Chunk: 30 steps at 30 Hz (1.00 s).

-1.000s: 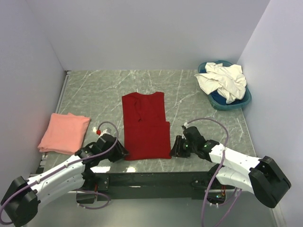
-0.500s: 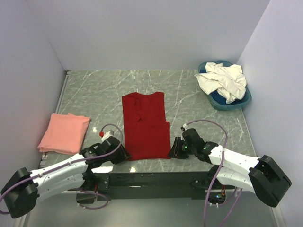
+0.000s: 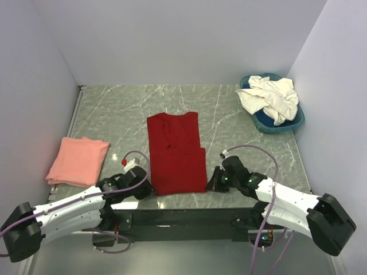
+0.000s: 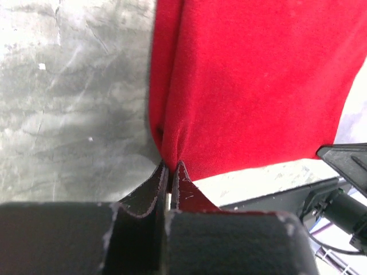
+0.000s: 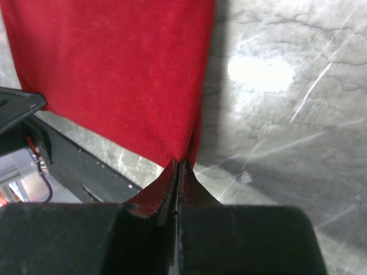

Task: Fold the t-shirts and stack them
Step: Fold the tshirt

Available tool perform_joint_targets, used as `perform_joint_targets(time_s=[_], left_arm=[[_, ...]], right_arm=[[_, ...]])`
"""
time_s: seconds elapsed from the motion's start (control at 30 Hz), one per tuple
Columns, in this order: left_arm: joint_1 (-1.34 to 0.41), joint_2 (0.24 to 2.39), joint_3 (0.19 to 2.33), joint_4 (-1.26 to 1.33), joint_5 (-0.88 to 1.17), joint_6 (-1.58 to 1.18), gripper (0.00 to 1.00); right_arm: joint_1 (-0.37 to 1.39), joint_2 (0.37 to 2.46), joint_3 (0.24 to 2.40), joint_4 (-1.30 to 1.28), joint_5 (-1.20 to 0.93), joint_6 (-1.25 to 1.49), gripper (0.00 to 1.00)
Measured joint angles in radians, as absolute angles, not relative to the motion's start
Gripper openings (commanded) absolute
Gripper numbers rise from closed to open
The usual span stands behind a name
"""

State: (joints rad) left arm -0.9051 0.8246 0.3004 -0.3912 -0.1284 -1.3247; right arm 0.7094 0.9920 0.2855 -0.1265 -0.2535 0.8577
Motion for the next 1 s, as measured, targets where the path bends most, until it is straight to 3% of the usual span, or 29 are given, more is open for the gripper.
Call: perform_joint_targets(time_s=[0.57,0.77,1.0], left_arm=[[-1.042,0.553,0.379,-0.536,-0.129,-1.275,0.01],[-1.044,0.597,0.438,-0.547,-0.192,-1.267,0.01],[-1.011,0.776,0.579,-0.564,-0.294,-1.216,0.01]], right_arm=[[0.74,0.595,0.307,-0.439,-0.258,0.778,0.0],[0.742,0.628,0.41,-0.505,-0.203,0.757,0.0],[0.707,0.814,0.638,-0.517,-0.126,0.7,0.0]])
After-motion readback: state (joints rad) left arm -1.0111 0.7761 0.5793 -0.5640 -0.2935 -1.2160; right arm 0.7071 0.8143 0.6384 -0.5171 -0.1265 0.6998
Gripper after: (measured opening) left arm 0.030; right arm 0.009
